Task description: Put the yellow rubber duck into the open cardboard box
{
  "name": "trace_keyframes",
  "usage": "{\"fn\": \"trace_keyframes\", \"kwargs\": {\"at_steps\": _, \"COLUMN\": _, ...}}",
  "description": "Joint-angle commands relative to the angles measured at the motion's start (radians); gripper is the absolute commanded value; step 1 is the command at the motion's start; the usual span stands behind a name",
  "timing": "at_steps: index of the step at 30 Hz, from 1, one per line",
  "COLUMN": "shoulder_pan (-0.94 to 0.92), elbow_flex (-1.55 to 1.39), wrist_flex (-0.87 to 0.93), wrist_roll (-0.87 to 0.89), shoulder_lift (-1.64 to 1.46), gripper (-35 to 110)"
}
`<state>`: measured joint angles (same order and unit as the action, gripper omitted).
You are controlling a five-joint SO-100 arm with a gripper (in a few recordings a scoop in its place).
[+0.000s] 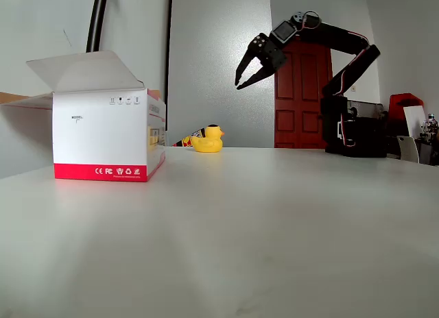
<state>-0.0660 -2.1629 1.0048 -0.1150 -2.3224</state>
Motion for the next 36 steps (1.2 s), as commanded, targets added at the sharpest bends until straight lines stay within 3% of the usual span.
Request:
{"fn": "trace_keyframes", "kwargs": {"at_steps": 1, "shoulder_pan": 0.015, "elbow_flex": 0.069, "wrist_flex": -0.034, "wrist_roll": -0.017, "shoulder_lift": 0.103, "gripper": 0}}
{"fn": "trace_keyframes", "kwargs": {"at_steps": 9, "shoulder_pan": 0.014, "elbow_flex": 0.155, "wrist_flex": -0.072, "wrist_roll": -0.018, "shoulder_lift": 0.354, "gripper": 6}}
{"fn": "trace_keyframes", "kwargs": {"at_steps": 19, "shoulder_pan": 0.032, "elbow_flex": 0.167, "wrist_flex": -0.118, "wrist_roll": -0.014, "shoulder_lift": 0.440, "gripper": 18}}
{"fn": "trace_keyframes", "kwargs": {"at_steps": 36, "shoulder_pan": 0.055, "elbow_flex": 0.259, "wrist_flex": -0.089, "wrist_roll": 0.020, "shoulder_lift": 0.660, "gripper": 20}}
